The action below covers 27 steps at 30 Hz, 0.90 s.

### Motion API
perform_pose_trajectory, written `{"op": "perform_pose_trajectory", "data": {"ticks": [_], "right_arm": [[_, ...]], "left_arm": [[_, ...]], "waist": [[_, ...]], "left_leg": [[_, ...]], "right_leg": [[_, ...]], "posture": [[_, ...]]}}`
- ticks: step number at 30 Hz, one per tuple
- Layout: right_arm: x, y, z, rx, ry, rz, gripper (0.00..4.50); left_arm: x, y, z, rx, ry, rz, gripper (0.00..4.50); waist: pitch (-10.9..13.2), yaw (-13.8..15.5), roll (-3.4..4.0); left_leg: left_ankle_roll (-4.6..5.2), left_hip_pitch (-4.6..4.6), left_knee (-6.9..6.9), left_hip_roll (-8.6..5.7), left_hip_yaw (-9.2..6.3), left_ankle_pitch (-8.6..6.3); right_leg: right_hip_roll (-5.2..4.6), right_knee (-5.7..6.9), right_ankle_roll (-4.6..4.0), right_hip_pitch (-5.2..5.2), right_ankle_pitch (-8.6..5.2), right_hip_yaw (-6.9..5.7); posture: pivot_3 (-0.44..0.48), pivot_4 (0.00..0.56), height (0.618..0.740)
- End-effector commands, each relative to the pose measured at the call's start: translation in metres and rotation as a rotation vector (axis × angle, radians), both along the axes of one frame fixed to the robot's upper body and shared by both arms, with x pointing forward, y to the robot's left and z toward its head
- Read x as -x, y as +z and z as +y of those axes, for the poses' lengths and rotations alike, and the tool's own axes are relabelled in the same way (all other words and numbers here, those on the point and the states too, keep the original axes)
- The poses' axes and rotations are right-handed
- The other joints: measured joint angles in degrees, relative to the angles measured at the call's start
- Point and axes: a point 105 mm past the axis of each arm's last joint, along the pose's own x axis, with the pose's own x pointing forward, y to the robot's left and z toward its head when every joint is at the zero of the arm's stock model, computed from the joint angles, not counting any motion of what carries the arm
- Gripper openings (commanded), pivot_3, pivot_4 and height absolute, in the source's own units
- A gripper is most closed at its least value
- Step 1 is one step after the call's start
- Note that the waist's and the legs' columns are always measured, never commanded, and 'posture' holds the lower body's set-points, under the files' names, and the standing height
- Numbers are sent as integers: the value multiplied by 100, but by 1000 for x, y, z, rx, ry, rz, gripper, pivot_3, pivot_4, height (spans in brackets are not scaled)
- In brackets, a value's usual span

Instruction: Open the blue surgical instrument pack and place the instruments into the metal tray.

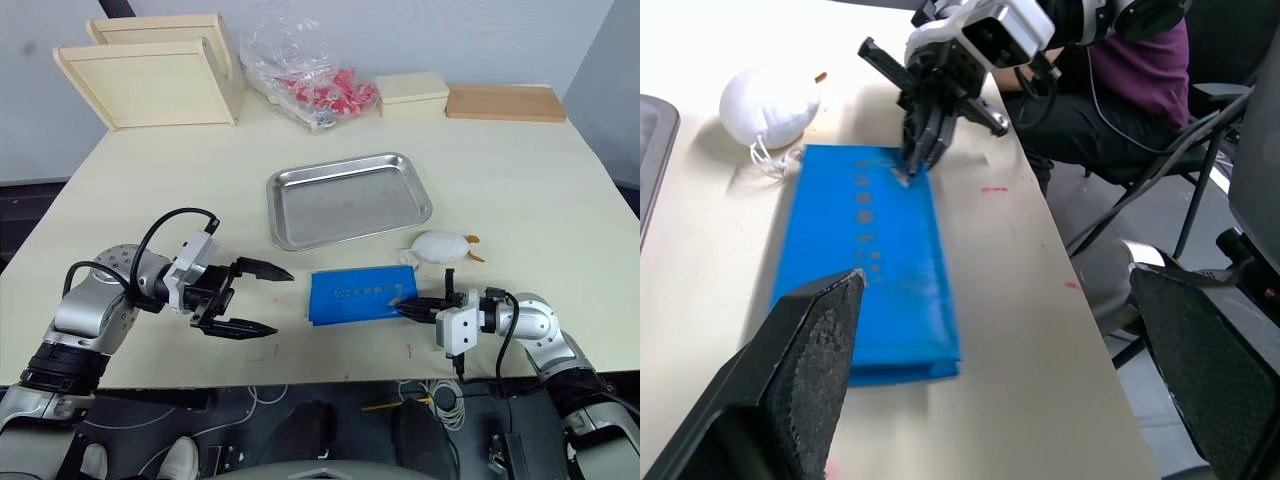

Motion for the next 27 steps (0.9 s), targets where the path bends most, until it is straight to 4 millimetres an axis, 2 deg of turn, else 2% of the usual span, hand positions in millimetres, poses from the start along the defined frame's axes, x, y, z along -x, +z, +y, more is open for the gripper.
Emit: {"op": "perform_pose_trajectory", "data": {"ticks": [1, 5, 9, 12, 17, 20, 27], "right_arm": [[12, 28, 7, -73, 48, 166, 90], [21, 38, 9, -79, 38, 389, 90], [11, 57, 18, -139, -14, 600, 90], [6, 61, 19, -134, -33, 702, 90], [-22, 60, 21, -136, -76, 685, 90], [-33, 63, 24, -154, -66, 661, 90], [-46, 64, 30, -166, -49, 641, 90]], "left_arm": [[3, 16, -7, 24, -32, -62, 4500], [4, 20, -9, 48, -27, -52, 4500], [6, 20, -12, 57, -32, -45, 4500], [6, 24, -14, 75, -29, -43, 4500], [-6, 23, -12, 112, 24, -30, 4500], [-22, 23, -9, 175, 92, -14, 4500], [-42, 5, -6, 224, 138, 27, 4500]], "waist": [[-1, -1, -3], [3, -10, 2], [5, -12, 1], [6, -3, 0], [7, -3, -2], [6, -5, -3], [6, -34, -3]], "left_leg": [[0, -2, 0, 0, -3, 0], [0, 1, 0, 3, -4, 0], [0, 1, 1, 4, -5, 0], [0, 0, 3, 3, -5, 0], [0, -7, 2, 1, -8, 0], [0, -6, 2, -3, -7, 0], [0, -5, 1, -6, -8, 0]], "right_leg": [[0, 0, 0, 0, 0, -1], [2, 3, 0, 0, 0, -3], [4, 3, 0, 0, 0, -6], [3, 2, 1, -1, 0, -7], [5, -5, 3, -1, 1, -13], [5, -4, 4, -2, 1, -13], [12, 1, 3, -4, 2, -13]], "posture": [[0, 150, 740], [0, 150, 740], [0, 150, 740], [0, 150, 740], [0, 150, 740], [0, 150, 740], [0, 150, 740]]}}
